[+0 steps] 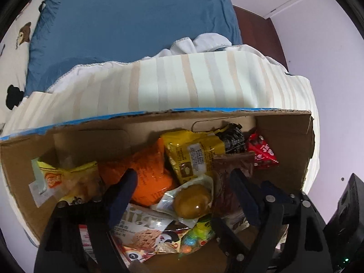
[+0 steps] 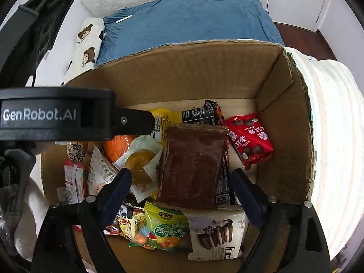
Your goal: Organize snacks
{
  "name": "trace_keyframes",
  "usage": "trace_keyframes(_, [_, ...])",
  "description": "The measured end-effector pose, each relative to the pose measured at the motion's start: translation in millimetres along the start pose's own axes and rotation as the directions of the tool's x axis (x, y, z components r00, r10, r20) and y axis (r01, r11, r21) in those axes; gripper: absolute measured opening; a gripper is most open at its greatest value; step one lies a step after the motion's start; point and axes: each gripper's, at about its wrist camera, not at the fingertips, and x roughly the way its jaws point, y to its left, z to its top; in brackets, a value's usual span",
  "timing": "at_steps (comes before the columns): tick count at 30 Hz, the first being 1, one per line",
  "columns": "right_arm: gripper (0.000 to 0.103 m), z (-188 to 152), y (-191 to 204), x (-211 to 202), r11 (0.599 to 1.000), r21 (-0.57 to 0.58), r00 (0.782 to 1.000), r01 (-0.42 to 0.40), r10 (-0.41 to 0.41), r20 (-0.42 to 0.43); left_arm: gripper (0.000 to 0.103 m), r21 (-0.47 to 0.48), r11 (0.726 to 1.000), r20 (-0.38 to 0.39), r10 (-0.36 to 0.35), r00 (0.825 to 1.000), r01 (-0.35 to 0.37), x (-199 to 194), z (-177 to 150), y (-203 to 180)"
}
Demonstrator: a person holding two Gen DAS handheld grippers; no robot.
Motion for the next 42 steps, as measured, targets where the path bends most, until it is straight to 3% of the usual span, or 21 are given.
trace_keyframes(3, [0.096, -1, 5, 1, 0.999, -0.004, 0.999, 0.035, -0.035, 0.000, 0.091, 0.014, 1.000, 0.029, 0.021, 0.999, -0.022, -9, -4, 1])
trace_keyframes(10, [0.096, -17, 7, -9, 0.998, 0.006, 0.997, 0.069, -0.069, -0.029, 0.092, 0.027, 0.988, 0.133, 0.149, 0.980, -0.154, -32, -19, 6])
trace_keyframes(18, [0.096, -45, 10, -37, 0.997, 0.008, 0.997, 0.079, -0.079, -0.016, 0.092, -0.008, 0.989, 0.164, 0.145, 0.976, -0.145, -52, -51, 25])
trace_keyframes(24, [0.096, -71, 18, -70, 0.996, -0.003, 0.996, 0.086, -0.086, 0.038, 0.092, -0.036, 0.989, 0.252, 0.150, 0.956, -0.145, -72, -89, 32])
trace_keyframes(31, [0.096, -111, 37, -116, 0.993, -0.019, 0.980, 0.113, -0.108, 0.170, 0.092, -0.026, 0.981, 0.467, 0.181, 0.865, -0.191, -112, -166, 21])
trace_keyframes(42, [0.096, -177, 44, -172, 0.993, -0.023, 0.939, 0.120, -0.106, 0.328, 0.092, -0.024, 0.970, 0.617, 0.204, 0.760, -0.241, -139, -268, 10])
